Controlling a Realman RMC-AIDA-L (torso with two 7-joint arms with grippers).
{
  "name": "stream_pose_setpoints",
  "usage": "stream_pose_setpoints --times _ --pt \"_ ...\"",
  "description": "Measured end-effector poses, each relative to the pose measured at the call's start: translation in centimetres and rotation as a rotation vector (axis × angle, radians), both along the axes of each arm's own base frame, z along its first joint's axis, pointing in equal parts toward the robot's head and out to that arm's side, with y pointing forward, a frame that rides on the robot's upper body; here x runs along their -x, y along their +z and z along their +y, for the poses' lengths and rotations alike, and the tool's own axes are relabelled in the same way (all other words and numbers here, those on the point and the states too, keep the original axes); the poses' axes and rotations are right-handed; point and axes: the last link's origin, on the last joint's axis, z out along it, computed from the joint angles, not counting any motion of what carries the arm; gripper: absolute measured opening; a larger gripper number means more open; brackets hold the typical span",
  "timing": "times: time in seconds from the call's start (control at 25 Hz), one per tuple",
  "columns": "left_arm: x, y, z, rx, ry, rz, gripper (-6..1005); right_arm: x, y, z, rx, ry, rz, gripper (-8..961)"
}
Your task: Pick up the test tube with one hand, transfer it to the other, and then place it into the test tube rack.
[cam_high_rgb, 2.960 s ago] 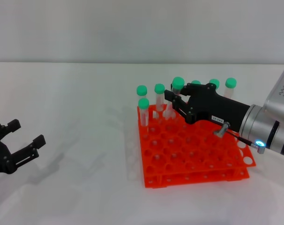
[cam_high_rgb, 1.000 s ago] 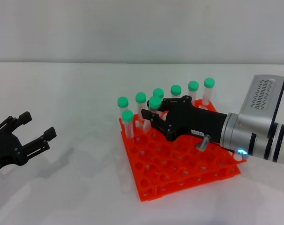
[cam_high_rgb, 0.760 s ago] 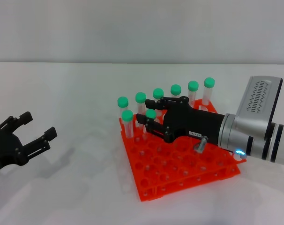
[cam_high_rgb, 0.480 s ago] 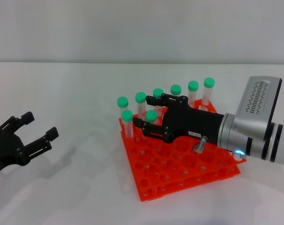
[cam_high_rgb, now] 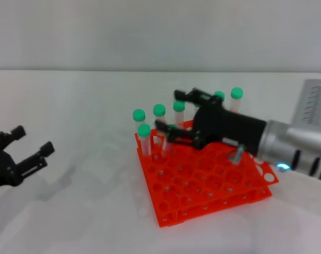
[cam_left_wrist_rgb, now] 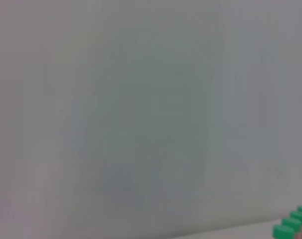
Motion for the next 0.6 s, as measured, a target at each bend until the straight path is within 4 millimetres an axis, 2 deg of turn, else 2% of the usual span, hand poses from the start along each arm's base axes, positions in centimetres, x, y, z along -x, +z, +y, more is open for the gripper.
stream_pose_setpoints --times 0.16,0.32,0.4,0.44,0.48,0.6 --pt "0.4 0.9 0.1 -0.074 0.026 -0.011 893 -2.6 3.0 0.0 -0.097 -0.070 0.049 817" --pt "1.0 1.6 -0.3 -0.181 0.057 -0.038 893 -6.8 6.9 -0.3 -0.235 -0.187 0.079 814" --pt "1.3 1.9 -0.4 -0.231 0.072 -0.051 893 -9.2 8.9 -1.0 -0.299 -0.249 0.102 813" --pt "1.4 1.9 -0.5 -0.252 0.080 -0.061 893 -11.2 10.4 -1.9 -0.349 -0.302 0.122 812" --pt "1.5 2.0 -0.5 -0.282 0.089 -0.075 893 -11.2 10.4 -1.9 -0.349 -0.302 0.122 812" --pt "1.5 1.8 -0.7 -0.334 0.100 -0.095 893 -14.4 12.5 -3.5 -0.430 -0.376 0.146 811"
